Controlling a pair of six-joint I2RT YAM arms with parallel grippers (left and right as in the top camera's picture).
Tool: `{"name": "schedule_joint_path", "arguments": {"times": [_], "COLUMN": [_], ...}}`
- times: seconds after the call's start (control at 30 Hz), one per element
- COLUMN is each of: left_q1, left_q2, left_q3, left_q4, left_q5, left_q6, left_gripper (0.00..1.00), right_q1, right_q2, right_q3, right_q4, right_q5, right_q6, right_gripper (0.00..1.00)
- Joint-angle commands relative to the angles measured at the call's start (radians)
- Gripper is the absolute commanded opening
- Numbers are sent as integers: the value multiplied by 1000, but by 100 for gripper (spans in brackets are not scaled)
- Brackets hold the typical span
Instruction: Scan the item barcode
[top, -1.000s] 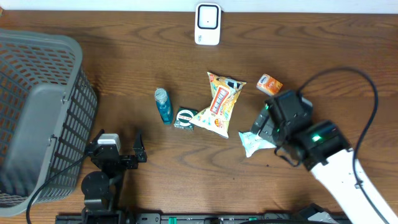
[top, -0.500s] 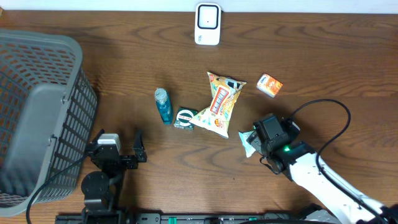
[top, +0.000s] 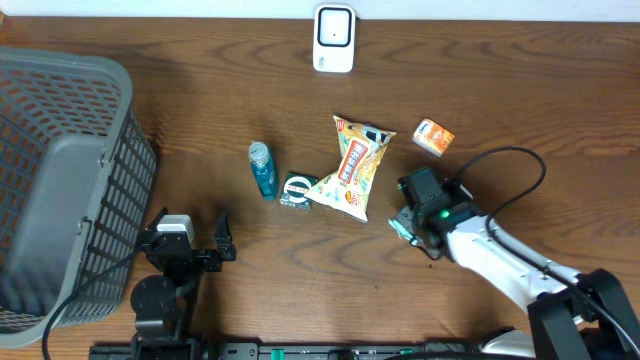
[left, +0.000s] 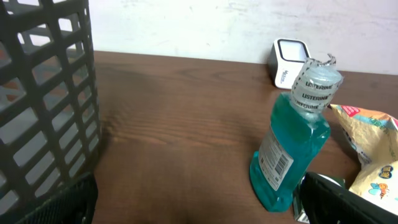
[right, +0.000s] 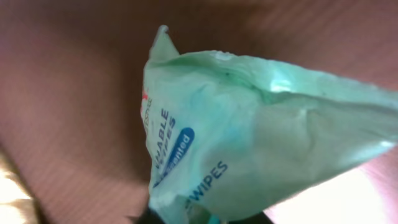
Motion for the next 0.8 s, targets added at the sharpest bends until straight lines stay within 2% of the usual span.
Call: {"name": "schedule_joint_path", "arguments": {"times": [0.0,0.17,0.27,0.37,0.53,0.63,0.77], "left_q1": [5,5,5,5,5,5,5], "left_q2": [-1,-1,-1,-1,-1,-1,-1], "left_q3": [-16,-16,-16,-16,-16,-16,-16], "left_q4": [-27,-27,-27,-27,-27,-27,-27], "left_q5": [13,13,13,13,13,13,13], "left_q6": [13,13,13,13,13,13,13], "left_gripper": [100,100,100,100,100,100,100], "right_q1": [-74,-151,-163,-163,-163,-162,-159], "right_q2": [-2,-59,-82,-96,-98,-97,-97], "right_q3": [53,266,357,378,378,378,378], "right_q4": [-188,-492,-620,-674,-855,-866,-863], "right_q5": [-207,-391,-552,-745,-915,-933,-937], "right_q6": [-108,-231,-232,-196,140,338,518], "right_gripper": [1,2,2,1,2,2,2]}}
